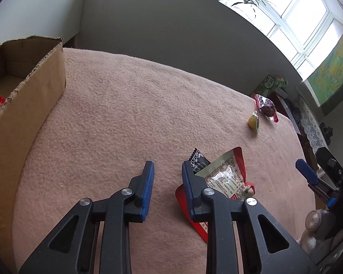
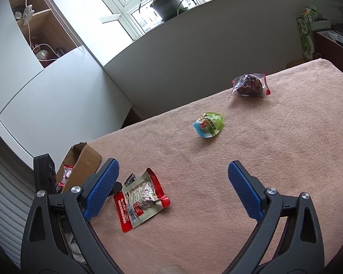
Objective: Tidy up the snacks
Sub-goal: 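Move both grippers back to the red snack pouch, then lower the left gripper over the red snack pouch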
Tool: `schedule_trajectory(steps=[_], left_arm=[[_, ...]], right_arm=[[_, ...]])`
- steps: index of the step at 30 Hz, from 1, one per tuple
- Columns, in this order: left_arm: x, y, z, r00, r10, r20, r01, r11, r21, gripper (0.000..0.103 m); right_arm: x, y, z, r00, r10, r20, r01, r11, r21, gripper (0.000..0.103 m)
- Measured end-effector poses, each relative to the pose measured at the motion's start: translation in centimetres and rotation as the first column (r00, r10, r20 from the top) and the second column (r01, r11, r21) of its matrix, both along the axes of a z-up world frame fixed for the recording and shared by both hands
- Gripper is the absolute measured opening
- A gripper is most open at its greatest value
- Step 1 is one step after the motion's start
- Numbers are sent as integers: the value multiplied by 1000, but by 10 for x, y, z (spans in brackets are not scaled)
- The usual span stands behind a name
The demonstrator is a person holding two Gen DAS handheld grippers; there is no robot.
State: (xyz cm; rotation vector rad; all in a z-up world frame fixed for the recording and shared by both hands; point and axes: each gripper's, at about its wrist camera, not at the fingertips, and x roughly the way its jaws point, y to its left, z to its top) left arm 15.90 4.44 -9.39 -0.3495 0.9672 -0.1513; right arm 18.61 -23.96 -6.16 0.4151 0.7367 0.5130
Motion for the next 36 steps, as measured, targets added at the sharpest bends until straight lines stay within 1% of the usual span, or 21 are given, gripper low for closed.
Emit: schedule_trajectory(steps=[5, 8, 12, 15, 18, 21, 25, 27, 32, 36], left_arm=[[-8, -18, 0, 998, -55, -1, 55, 998, 25, 22], [-14, -33, 0, 994, -108, -3, 108, 994, 33, 22], [-19, -64, -1, 986, -166, 6, 165, 983, 80, 22], [-18, -80, -2, 979, -204, 6, 203, 978, 55, 22], [-21, -80, 6, 980, -196, 26, 194, 979, 63, 22], [-22, -60, 18, 988, -143, 64, 140, 989, 44, 22], [-15, -41, 11, 995, -98, 31, 99, 995, -7, 22], [-14, -44, 7, 993, -115, 17, 115, 993, -16, 22], [-18, -68, 4, 985, -174, 6, 174, 984, 28, 22], [-16, -92, 2, 977, -215, 5, 215, 976, 29, 22]], right_arm=[[-2, 4, -2, 1000, 7, -3, -7, 1000, -11, 98], [-4, 6, -2, 1000, 7, -3, -7, 1000, -20, 98], [-7, 4, -4, 1000, 1, -10, -2, 1000, -12, 98], [-10, 1, -6, 1000, -6, -16, 6, 1000, -5, 98], [-11, -4, -6, 1000, -21, -10, 20, 1000, -12, 98], [-12, -9, -5, 1000, -26, -7, 25, 1000, -16, 98], [-10, -14, -7, 999, -33, -19, 32, 999, -6, 98], [-9, -16, -7, 999, -40, -23, 40, 999, -1, 98], [-9, -19, -6, 999, -46, -21, 46, 999, 4, 98], [-9, -23, -8, 998, -54, -29, 54, 998, 14, 98]])
